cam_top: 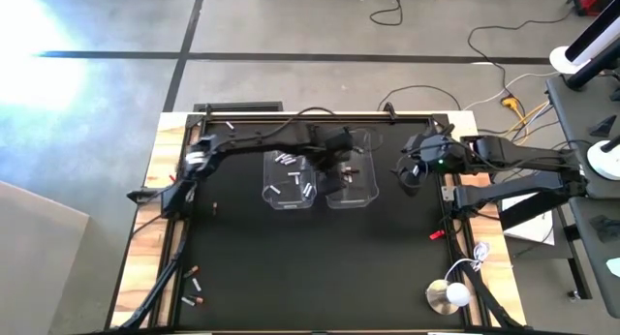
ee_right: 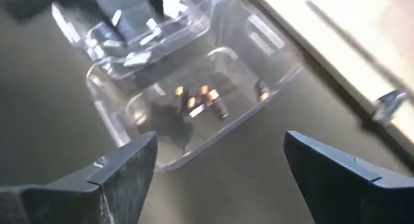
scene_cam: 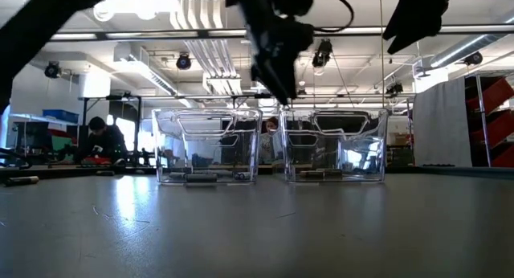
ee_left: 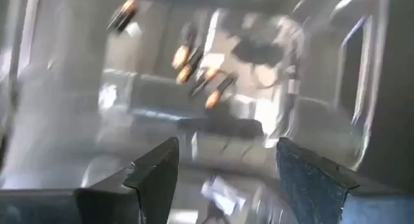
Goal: Sort batteries
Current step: Put the black battery into the right transparent bin
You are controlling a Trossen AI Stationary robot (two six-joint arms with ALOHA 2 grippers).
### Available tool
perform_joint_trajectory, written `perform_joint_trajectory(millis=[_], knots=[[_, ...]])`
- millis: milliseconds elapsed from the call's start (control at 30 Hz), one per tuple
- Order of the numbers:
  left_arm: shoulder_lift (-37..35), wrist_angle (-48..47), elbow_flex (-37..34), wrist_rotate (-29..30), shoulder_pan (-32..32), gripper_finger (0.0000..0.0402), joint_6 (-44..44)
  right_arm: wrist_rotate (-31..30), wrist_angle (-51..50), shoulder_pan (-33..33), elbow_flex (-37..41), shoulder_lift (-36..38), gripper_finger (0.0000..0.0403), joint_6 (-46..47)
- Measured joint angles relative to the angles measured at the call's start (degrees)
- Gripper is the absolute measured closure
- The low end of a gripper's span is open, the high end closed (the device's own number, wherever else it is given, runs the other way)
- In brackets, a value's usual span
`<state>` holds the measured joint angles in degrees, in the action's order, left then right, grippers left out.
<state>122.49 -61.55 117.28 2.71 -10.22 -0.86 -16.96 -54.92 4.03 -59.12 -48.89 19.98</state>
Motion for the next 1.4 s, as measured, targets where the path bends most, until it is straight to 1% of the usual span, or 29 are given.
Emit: perform_joint_trajectory(millis=[100,200,300,400,533,667,767,867,967,1067,1200,1333,1400], knots=[[-8.3,1.68,-11.63,3.91,1.21,0.017,-3.72,2.51,0.42,-0.41,0.14,-1.72,0.007,2.67],[-18.12,3.84,-23.78,5.47,2.86,0.017,-9.92,3.07,2.18,-1.46,-0.2,-3.93,0.0069,5.02],[-27.91,3.93,-35.16,5.64,5.14,0.017,-18.21,2.99,5.68,-2.34,-1.19,-6.65,0.0075,6.82],[-37.18,3.67,-45.26,5.79,8.07,0.017,-29.19,2.96,7.85,-3.24,-3.22,-9.93,0.0082,7.79],[-47.75,4.38,-55.02,7.15,12.63,0.017,-40.83,3.0,7.63,-4.86,-8.05,-14.24,0.0093,7.95],[-54.64,4.55,-61.04,8.92,16.02,0.017,-54.32,2.96,7.59,-6.51,-12.46,-17.81,0.01,9.0],[-57.72,3.9,-65.59,8.98,17.73,0.017,-63.49,2.42,7.54,-8.03,-15.12,-20.36,0.0104,10.82],[-59.49,3.78,-70.67,9.12,18.97,0.017,-70.01,2.42,7.41,-9.71,-17.44,-23.01,0.0108,13.32],[-59.86,3.64,-75.39,9.44,19.08,0.017,-77.23,2.42,7.29,-11.36,-19.91,-25.5,0.0113,13.47],[-59.77,3.53,-78.6,9.58,19.06,0.017,-82.96,2.42,7.18,-12.24,-22.23,-27.66,0.0118,12.89],[-59.04,3.28,-80.92,9.62,19.06,0.017,-87.44,1.95,7.2,-12.28,-24.57,-29.63,0.0125,9.86],[-57.74,0.41,-82.23,8.28,19.06,0.017,-90.31,-0.59,7.16,-11.59,-25.43,-30.49,0.0133,3.44],[-56.91,0.87,-82.32,8.06,19.02,0.017,-90.7,-1.06,7.04,-10.84,-25.54,-30.5,0.0137,1.2]])
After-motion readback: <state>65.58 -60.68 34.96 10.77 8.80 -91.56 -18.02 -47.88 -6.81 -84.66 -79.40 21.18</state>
